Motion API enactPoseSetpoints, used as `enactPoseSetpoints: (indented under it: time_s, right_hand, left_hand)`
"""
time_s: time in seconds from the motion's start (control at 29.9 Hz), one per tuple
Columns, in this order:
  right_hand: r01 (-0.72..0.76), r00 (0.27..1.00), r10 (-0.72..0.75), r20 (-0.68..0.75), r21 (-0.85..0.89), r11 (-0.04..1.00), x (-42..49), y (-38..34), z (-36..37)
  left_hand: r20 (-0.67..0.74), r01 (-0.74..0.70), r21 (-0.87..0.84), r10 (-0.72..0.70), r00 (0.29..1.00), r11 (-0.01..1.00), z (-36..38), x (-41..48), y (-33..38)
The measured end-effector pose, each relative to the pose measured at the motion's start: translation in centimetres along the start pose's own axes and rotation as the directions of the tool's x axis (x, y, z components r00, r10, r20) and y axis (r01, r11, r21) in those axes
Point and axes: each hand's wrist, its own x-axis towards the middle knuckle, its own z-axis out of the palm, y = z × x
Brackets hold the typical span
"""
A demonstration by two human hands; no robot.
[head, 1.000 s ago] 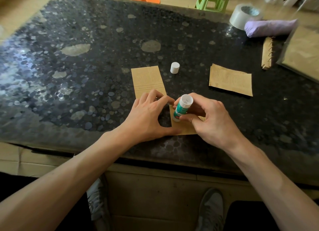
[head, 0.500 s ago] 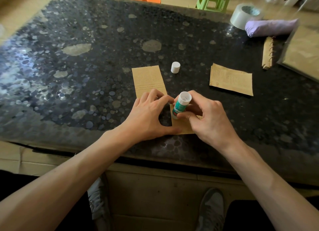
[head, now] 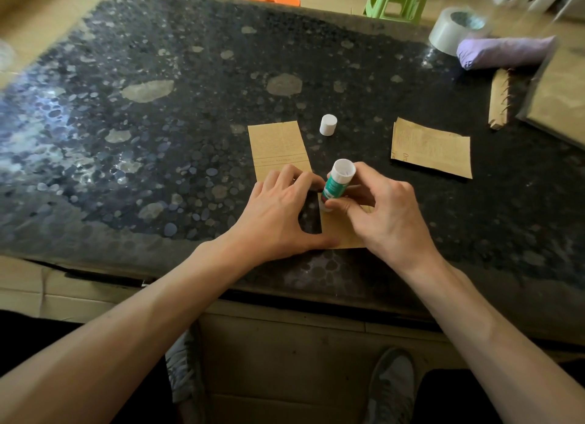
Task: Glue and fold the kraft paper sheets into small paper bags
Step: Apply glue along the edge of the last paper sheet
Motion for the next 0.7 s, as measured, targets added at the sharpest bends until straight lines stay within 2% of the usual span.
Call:
enactPoseSetpoints:
  time_s: [0.7]
  right_hand:
    - [-0.002,0.998,0.003,-0.056,0.025,1.0,1.2,-0.1,0.8]
  left_hand:
    - [0.007,0.052,-0.045,-0.051,0.999,0.998,-0.2,-0.1,0.4]
